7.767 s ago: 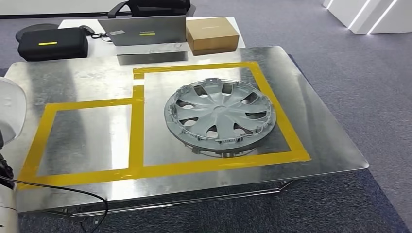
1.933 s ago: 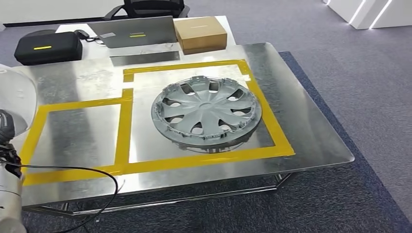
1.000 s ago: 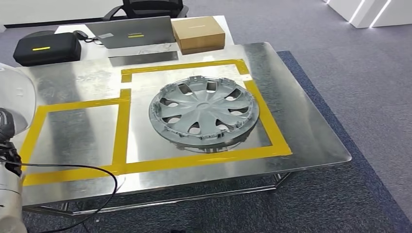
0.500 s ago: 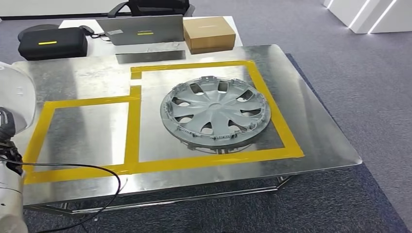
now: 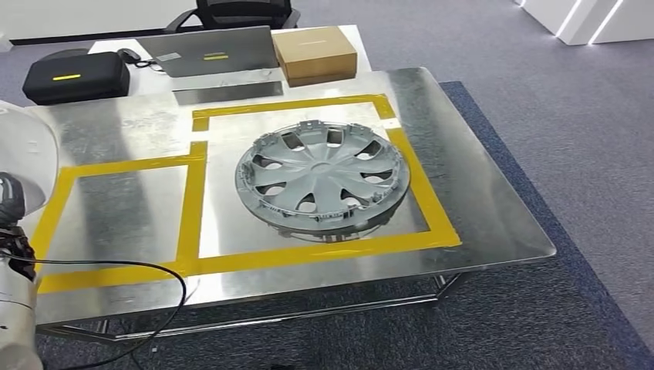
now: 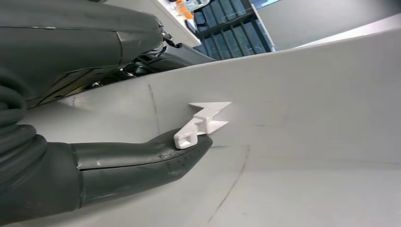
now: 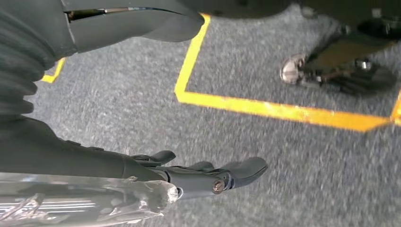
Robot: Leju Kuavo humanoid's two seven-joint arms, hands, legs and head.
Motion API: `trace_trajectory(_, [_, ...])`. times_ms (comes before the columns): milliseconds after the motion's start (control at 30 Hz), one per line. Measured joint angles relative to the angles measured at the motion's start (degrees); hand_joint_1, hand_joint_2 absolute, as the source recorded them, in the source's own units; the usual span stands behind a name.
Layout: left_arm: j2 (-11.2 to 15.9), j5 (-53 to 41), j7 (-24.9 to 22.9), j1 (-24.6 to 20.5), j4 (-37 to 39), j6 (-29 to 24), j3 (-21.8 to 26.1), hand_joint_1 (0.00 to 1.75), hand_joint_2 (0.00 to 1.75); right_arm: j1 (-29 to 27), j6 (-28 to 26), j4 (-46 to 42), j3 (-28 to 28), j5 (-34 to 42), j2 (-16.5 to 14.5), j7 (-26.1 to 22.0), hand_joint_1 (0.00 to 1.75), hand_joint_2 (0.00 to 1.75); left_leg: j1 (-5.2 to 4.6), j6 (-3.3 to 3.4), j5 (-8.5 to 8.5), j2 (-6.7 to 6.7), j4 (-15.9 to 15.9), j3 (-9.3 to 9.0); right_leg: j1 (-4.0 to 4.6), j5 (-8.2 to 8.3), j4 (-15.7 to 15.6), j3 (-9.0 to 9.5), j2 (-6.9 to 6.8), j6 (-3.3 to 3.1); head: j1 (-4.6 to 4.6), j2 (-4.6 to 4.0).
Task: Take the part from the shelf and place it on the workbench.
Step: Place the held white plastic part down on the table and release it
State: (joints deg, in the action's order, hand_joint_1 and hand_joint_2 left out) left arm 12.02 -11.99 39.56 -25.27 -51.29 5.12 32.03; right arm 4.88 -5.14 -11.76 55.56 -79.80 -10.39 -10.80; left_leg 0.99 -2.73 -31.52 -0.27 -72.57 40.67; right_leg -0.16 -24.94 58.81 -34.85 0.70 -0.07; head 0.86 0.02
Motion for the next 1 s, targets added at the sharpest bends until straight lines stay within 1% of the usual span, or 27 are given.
trace_trajectory(33, [0.05,0.01,0.00,0.04,0.02,-0.04,0.01,1.75,1.75,0.00,0.01,0.00,0.00,0.00,-0.01,-0.01,0.00,1.75,0.00,0.10,1.85,0.01,2.52,-1.17,-0.01,0.00,0.01,0.05,0.00,0.02,-0.01,0.00])
trace_trajectory(67, [0.15,0.01,0.00,0.03,0.03,-0.08,0.02,1.75,1.75,0.01,0.02,0.00,0.00,0.00,-0.02,-0.01,0.00,1.75,0.01,0.22,3.97,0.07,6.25,-2.98,-0.01,-0.01,0.01,0.10,0.01,0.08,-0.03,0.00])
trace_trajectory(100, [0.26,0.02,-0.01,-0.04,0.03,-0.10,0.03,1.75,1.75,0.02,0.02,0.00,0.00,0.00,-0.03,-0.02,0.00,1.75,-0.03,0.31,5.54,0.11,10.15,-4.88,0.11,-0.06,0.15,0.06,0.02,0.26,-0.07,0.00])
trace_trajectory(133, [0.34,0.02,-0.02,-0.13,0.03,-0.11,0.03,1.75,1.75,0.04,0.02,0.00,0.00,0.00,-0.04,-0.03,0.00,1.75,-0.07,0.45,6.39,0.13,12.96,-6.21,0.22,-0.07,0.22,-0.04,0.04,0.52,-0.04,0.00])
trace_trajectory(167, [0.41,0.05,-0.03,-0.19,0.04,-0.11,0.03,1.75,1.75,0.03,0.01,0.00,0.00,0.00,-0.04,-0.03,0.00,1.75,-0.13,0.63,6.63,0.13,14.58,-6.90,0.32,-0.04,0.23,-0.16,0.05,0.83,-0.07,0.00])
trace_trajectory(200, [0.44,0.09,-0.04,-0.20,0.04,-0.11,0.03,1.75,1.75,0.02,0.01,0.00,0.00,0.00,-0.04,-0.02,0.00,1.75,-0.24,0.87,6.49,0.08,15.16,-7.04,0.38,0.04,0.19,-0.25,0.05,1.18,-0.05,0.00])
trace_trajectory(267, [0.45,0.17,-0.04,-0.09,0.05,-0.08,0.05,1.75,1.75,-0.02,0.02,0.00,0.00,0.00,-0.04,0.02,0.00,1.75,-0.17,1.53,6.64,0.04,15.30,-6.93,0.26,0.00,0.14,-0.38,0.02,1.81,-0.05,0.00])
trace_trajectory(300, [0.46,0.19,-0.04,-0.05,0.04,-0.03,0.07,1.75,1.75,-0.02,0.02,0.00,0.00,0.00,-0.04,0.06,0.00,1.75,-0.09,1.87,6.73,0.04,15.38,-6.98,0.21,-0.59,0.89,-0.77,-0.03,2.15,0.06,0.00])
trace_trajectory(333, [0.45,0.20,-0.04,-0.03,0.04,0.03,0.09,1.75,1.75,-0.01,0.04,0.00,0.00,-0.01,-0.04,0.09,0.00,1.75,0.03,2.16,6.80,0.05,15.46,-7.03,0.17,-1.80,2.82,-1.72,-0.08,2.46,0.16,0.00])
trace_trajectory(367, [0.43,0.21,-0.04,0.01,0.03,0.09,0.10,1.75,1.75,-0.01,0.09,0.01,0.00,-0.02,-0.05,0.12,0.00,1.75,0.07,2.34,6.81,0.07,15.47,-7.05,0.13,-3.50,6.01,-3.27,-0.15,2.74,0.28,0.00])
trace_trajectory(400, [0.39,0.21,-0.04,0.09,0.04,0.13,0.11,1.75,1.75,-0.01,0.13,0.02,0.00,-0.03,-0.07,0.14,0.00,1.75,0.06,2.49,6.80,0.08,15.47,-7.04,0.09,-5.34,10.05,-5.18,-0.20,2.93,0.39,0.00])
trace_trajectory(433, [0.35,0.21,-0.04,0.20,0.04,0.14,0.12,1.75,1.75,-0.04,0.18,0.02,0.00,-0.04,-0.08,0.17,0.00,1.75,0.03,2.54,6.80,0.08,15.47,-7.03,0.06,-6.72,13.80,-6.99,-0.22,3.05,0.40,0.00])
trace_trajectory(467, [0.31,0.21,-0.04,0.29,0.05,0.15,0.12,1.75,1.75,-0.09,0.20,0.03,0.00,-0.04,-0.10,0.21,0.00,1.75,0.01,2.55,6.79,0.08,15.47,-7.05,0.05,-7.16,16.07,-8.14,-0.23,3.09,0.40,0.00])
trace_trajectory(500, [0.29,0.21,-0.04,0.35,0.05,0.15,0.12,1.75,1.75,-0.15,0.20,0.03,0.00,-0.04,-0.10,0.25,0.00,1.75,0.00,2.55,6.78,0.06,15.46,-7.09,0.06,-6.49,16.11,-8.23,-0.23,3.05,0.41,0.00])
trace_trajectory(533, [0.27,0.22,-0.04,0.38,0.05,0.15,0.13,1.75,1.75,-0.17,0.20,0.02,0.00,-0.04,-0.10,0.28,0.00,1.75,0.00,2.53,6.75,0.03,15.46,-7.16,0.06,-4.88,13.81,-7.15,-0.23,2.94,0.40,0.00])
trace_trajectory(567, [0.27,0.24,-0.04,0.39,0.04,0.15,0.13,1.75,1.75,-0.16,0.20,0.02,0.00,-0.04,-0.09,0.28,0.00,1.75,0.02,2.44,6.70,-0.01,15.46,-7.27,0.06,-2.81,9.87,-5.18,-0.23,2.80,0.42,0.00])
trace_trajectory(600, [0.28,0.27,-0.04,0.38,0.04,0.16,0.14,1.75,1.75,-0.10,0.20,0.02,0.00,-0.04,-0.09,0.28,0.00,1.75,-0.08,2.27,6.60,-0.04,15.41,-7.32,0.08,-1.33,5.73,-3.00,-0.21,2.62,0.42,0.00])
trace_trajectory(633, [0.31,0.30,-0.04,0.37,0.03,0.17,0.16,1.75,1.75,-0.03,0.20,0.02,0.00,-0.04,-0.09,0.28,0.00,1.75,-0.17,2.04,6.54,-0.07,15.36,-7.32,0.10,-0.38,2.54,-1.30,-0.18,2.38,0.38,0.00])
trace_trajectory(667, [0.33,0.33,-0.04,0.36,0.03,0.18,0.17,1.75,1.75,0.02,0.20,0.02,0.00,-0.04,-0.10,0.27,0.00,1.75,-0.26,1.75,6.55,-0.09,15.35,-7.29,0.14,-0.03,0.68,-0.29,-0.14,2.14,0.34,0.00])
trace_trajectory(700, [0.36,0.34,-0.04,0.36,0.03,0.18,0.18,1.75,1.75,0.03,0.20,0.02,0.00,-0.04,-0.10,0.27,0.00,1.75,-0.33,1.45,6.63,-0.11,15.41,-7.25,0.22,-0.19,0.17,-0.01,-0.10,1.86,0.31,0.00])
trace_trajectory(767, [0.41,0.34,-0.04,0.36,0.03,0.17,0.19,1.75,1.75,-0.05,0.20,0.03,0.00,-0.05,-0.11,0.27,0.00,1.75,-0.20,0.82,6.68,-0.11,15.57,-7.28,0.18,0.06,0.06,-0.07,-0.08,1.19,0.28,0.00])
trace_trajectory(800, [0.44,0.34,-0.04,0.34,0.03,0.17,0.19,1.75,1.75,-0.07,0.20,0.03,0.00,-0.05,-0.12,0.27,0.00,1.75,-0.15,0.55,6.15,-0.09,15.05,-7.07,0.10,0.16,-0.06,-0.05,-0.09,0.80,0.20,0.00])
trace_trajectory(833, [0.48,0.34,-0.04,0.31,0.03,0.17,0.18,1.75,1.75,-0.06,0.20,0.03,0.00,-0.06,-0.13,0.26,0.00,1.75,-0.12,0.32,5.03,-0.08,13.50,-6.42,-0.03,0.27,-0.20,-0.01,-0.10,0.48,0.10,0.00])
trace_trajectory(867, [0.50,0.34,-0.04,0.30,0.03,0.16,0.18,1.75,1.75,-0.02,0.16,0.02,0.00,-0.06,-0.13,0.26,0.00,1.75,-0.09,0.15,3.36,-0.06,10.74,-5.20,-0.11,0.34,-0.28,0.00,-0.11,0.24,0.00,0.00])
trace_trajectory(933, [0.46,0.34,-0.04,0.45,0.04,0.14,0.18,1.75,1.75,-0.01,0.13,0.01,0.01,-0.06,-0.13,0.27,0.00,1.75,-0.07,-0.08,-0.24,-0.05,3.07,-1.65,-0.07,0.33,-0.28,-0.08,-0.11,0.05,-0.10,0.00])
trace_trajectory(967, [0.44,0.34,-0.04,0.60,0.05,0.12,0.18,1.75,1.75,-0.02,0.12,0.00,0.01,-0.06,-0.13,0.27,0.00,1.75,-0.07,-0.15,-1.05,-0.05,0.29,-0.31,-0.05,0.32,-0.28,-0.10,-0.11,0.02,-0.10,0.00])
trace_trajectory(1000, [0.42,0.34,-0.04,0.72,0.05,0.11,0.18,1.75,1.75,-0.04,0.15,0.01,0.01,-0.07,-0.14,0.28,0.00,1.75,-0.06,-0.16,-0.79,-0.05,-0.66,0.18,-0.03,0.32,-0.27,-0.10,-0.11,0.02,-0.10,0.00])
